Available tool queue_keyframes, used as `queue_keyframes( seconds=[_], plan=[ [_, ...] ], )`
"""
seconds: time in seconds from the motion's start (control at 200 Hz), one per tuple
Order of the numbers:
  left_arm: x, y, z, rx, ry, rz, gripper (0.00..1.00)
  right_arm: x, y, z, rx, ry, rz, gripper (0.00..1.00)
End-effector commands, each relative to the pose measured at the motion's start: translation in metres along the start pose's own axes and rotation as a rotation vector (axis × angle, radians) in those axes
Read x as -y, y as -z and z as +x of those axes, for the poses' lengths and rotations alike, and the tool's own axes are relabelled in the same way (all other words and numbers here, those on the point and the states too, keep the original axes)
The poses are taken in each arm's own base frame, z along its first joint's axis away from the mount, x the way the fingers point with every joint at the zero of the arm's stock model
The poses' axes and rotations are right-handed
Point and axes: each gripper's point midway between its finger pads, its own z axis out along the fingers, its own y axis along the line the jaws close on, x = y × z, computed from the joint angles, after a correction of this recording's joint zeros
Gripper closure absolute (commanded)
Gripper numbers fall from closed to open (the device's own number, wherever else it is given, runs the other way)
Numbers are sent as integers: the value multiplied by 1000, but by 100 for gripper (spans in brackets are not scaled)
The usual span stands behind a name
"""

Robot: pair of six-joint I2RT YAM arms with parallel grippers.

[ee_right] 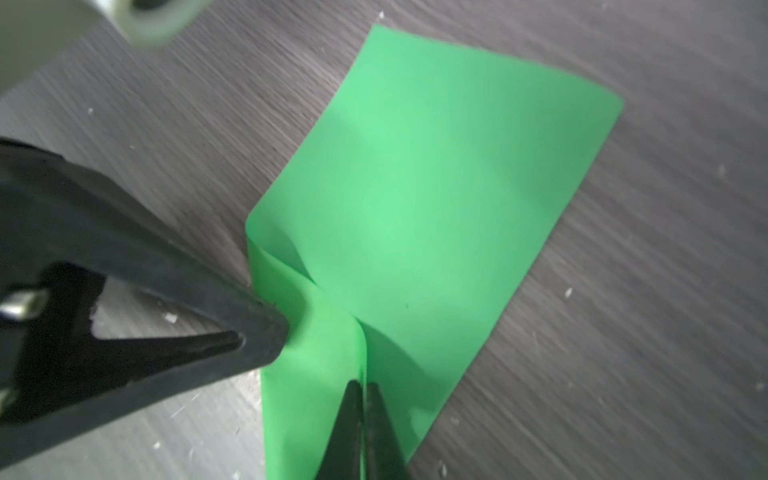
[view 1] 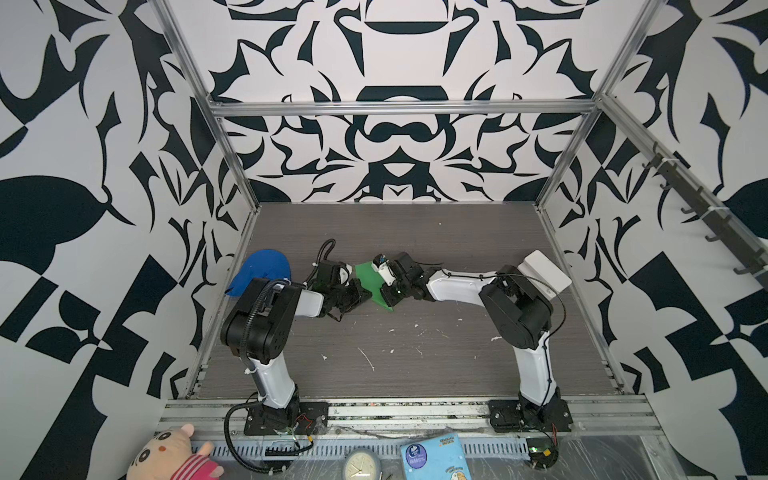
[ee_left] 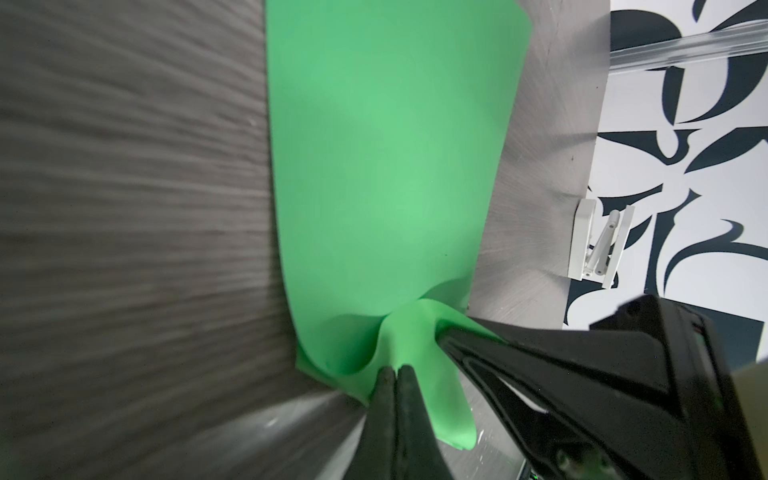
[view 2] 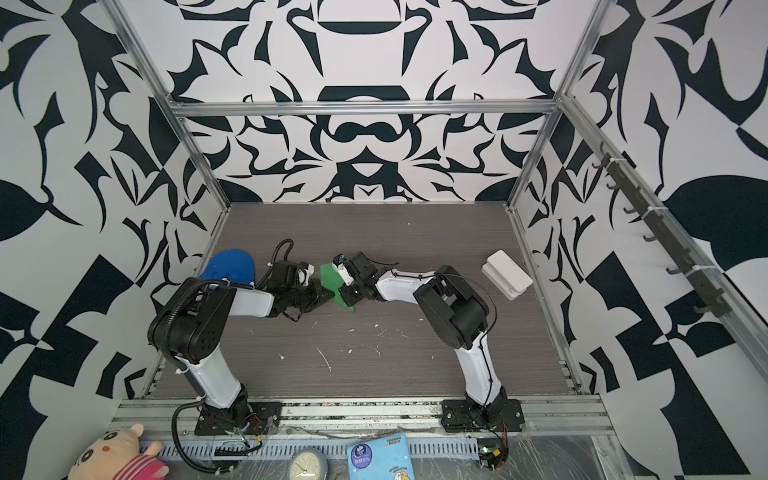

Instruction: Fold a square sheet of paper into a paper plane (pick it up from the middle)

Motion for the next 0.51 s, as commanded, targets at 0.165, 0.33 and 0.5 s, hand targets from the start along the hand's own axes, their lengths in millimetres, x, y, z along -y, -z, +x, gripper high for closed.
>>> queue_keyframes(
  seconds=[0.165,0.33,0.5],
  plan=[
    [-35,1,12,-53,49,-170,97,-4,63,-36,95,-217,-33,73],
    [-31,0,11,-65,44,-164,97,-16,68,-27,65,-271,-102,78],
    [-33,0,11,-68,50,-175,98,-45,57,-20,-10,-334,-253,92]
  ],
)
